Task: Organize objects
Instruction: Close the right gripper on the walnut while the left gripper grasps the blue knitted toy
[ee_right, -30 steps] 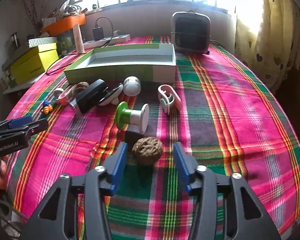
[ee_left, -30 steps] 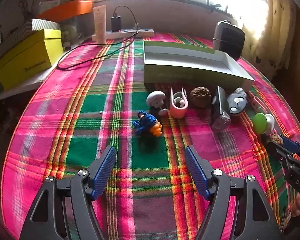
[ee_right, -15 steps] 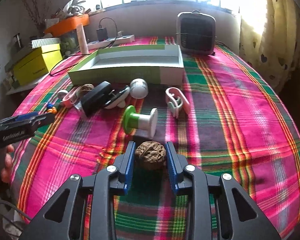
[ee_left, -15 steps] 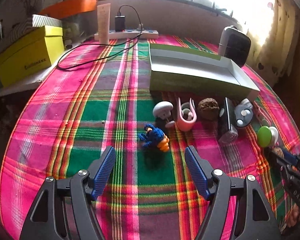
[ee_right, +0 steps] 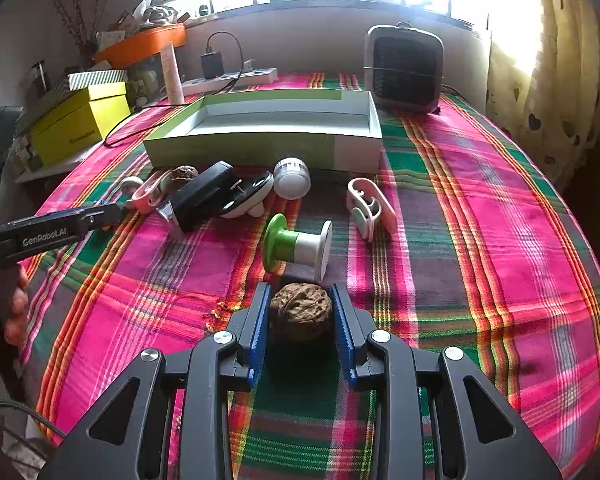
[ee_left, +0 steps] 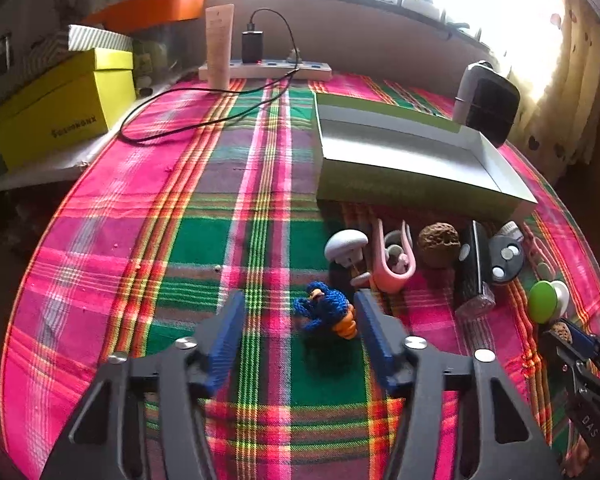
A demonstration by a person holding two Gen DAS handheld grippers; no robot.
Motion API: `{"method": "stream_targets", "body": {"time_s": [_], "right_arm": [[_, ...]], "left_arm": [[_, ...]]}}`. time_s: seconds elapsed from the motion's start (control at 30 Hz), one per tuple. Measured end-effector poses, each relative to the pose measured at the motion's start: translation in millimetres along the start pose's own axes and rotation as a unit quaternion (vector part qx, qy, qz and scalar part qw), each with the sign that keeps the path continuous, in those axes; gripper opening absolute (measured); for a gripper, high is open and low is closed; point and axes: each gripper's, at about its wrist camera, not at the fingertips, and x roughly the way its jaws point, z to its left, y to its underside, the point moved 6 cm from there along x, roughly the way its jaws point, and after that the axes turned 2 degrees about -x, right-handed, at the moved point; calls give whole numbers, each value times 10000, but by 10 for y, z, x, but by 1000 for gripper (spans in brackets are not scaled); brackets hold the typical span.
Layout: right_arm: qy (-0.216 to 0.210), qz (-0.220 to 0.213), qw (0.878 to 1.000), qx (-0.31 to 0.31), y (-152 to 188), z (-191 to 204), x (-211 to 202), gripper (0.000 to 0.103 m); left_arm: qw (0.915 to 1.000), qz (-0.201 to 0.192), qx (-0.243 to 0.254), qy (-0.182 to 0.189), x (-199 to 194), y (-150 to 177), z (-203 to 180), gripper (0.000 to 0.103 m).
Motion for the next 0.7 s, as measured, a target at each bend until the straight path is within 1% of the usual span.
{"method": "stream_targets", "body": {"time_s": [0.17,0.23,0.27,0.33,0.5,0.7], "right_arm": [[8,-2,10000,4,-1,6,4,31],[8,-1,10000,6,1,9,5,31],[7,0,10000,4,1,10,5,31],[9,1,10000,-2,2,12,6,31],[15,4,10000,-5,-3,18,11,31],[-6,6,10000,2,-6,18,17,31]], "left_arm": [[10000,-8,75,-36,1,-2,-26,46],[9999,-7,103,70,-4,-2,-44,35],[9999,-7,141,100,-3,-2,-62,33],[9997,2,212,143,-1,2,-102,25],[9994,19,208,272,-3,9,-142,18],[9992,19,165,353,-1,-5,-155,16]]}}
